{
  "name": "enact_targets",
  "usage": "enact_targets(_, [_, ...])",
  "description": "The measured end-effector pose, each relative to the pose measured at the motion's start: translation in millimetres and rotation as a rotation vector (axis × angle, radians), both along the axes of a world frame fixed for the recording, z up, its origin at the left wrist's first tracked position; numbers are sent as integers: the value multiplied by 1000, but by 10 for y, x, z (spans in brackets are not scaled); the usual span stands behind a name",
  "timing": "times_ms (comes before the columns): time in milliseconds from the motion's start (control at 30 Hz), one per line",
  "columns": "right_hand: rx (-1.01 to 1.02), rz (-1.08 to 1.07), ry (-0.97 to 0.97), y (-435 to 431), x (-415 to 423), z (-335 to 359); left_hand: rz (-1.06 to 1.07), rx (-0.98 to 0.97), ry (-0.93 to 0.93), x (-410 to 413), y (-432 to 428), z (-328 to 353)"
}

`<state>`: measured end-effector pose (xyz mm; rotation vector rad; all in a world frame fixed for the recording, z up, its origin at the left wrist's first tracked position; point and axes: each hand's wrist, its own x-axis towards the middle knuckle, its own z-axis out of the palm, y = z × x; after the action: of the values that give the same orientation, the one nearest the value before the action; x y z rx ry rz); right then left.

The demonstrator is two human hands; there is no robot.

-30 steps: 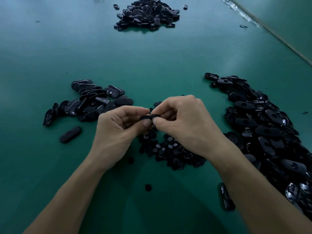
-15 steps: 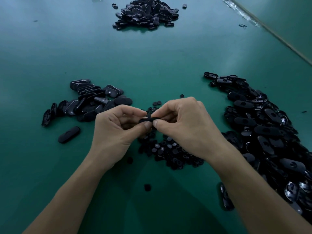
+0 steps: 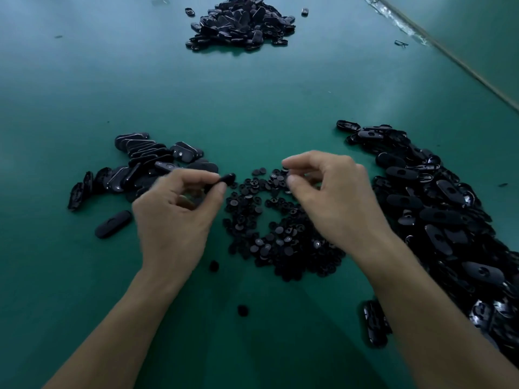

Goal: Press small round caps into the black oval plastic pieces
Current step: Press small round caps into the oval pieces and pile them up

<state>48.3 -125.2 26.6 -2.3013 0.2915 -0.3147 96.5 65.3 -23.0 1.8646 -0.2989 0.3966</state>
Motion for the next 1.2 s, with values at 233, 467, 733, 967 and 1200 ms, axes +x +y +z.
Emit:
enact_targets(233, [-407, -225, 278, -439, 8, -53, 219, 122, 14, 155, 170, 9])
enact_targets(467, [-430, -273, 501, -555, 39, -154, 286, 207, 113, 197, 207, -22])
enact_targets(733, [-491, -264, 419, -539, 60, -160, 286, 288, 101, 208, 193, -15])
enact_targets(967, [-512, -370, 549, -576, 100, -160, 241, 218, 15, 176, 174, -32])
enact_targets(1200, [-508, -260, 385, -523, 93, -165, 28, 114, -95, 106, 107, -38])
